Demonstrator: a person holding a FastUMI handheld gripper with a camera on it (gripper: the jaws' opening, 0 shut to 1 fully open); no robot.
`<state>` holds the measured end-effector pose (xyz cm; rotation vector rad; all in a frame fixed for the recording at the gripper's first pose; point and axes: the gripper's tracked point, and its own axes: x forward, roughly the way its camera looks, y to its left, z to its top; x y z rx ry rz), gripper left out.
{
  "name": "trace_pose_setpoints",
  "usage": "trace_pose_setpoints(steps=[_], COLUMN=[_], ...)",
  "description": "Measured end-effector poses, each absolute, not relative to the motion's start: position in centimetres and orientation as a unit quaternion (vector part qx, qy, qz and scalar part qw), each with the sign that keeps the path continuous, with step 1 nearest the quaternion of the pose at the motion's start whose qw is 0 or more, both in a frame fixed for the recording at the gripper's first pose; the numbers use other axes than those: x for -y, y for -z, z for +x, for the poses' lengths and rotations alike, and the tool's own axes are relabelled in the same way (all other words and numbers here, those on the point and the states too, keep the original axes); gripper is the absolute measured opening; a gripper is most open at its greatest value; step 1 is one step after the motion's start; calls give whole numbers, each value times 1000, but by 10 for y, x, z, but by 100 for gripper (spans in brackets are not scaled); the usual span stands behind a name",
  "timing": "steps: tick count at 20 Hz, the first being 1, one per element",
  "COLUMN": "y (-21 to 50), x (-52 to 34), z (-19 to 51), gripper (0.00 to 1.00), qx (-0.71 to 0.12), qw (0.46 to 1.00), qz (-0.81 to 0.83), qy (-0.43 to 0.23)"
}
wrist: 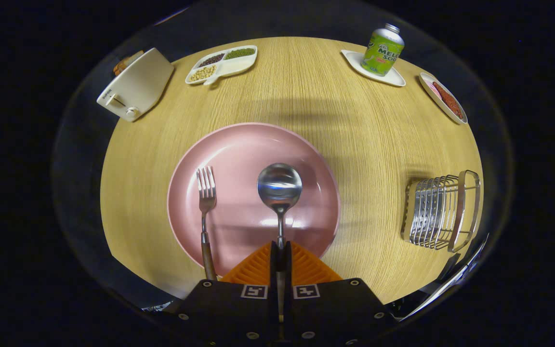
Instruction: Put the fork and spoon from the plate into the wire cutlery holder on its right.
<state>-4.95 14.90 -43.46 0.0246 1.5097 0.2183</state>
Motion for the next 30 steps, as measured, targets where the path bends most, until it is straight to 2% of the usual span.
trace_pose_setpoints(steps=[7,12,18,30], y=[373,349,355,386], x=[-85,-10,54,69], z=[-35,-29,-38,-32], gripper=[5,5,5,5], qx=[-638,-635,-678,-765], qw=[765,771,734,641], qz=[22,7,-23,-1], qy=[-78,-47,-25,-54])
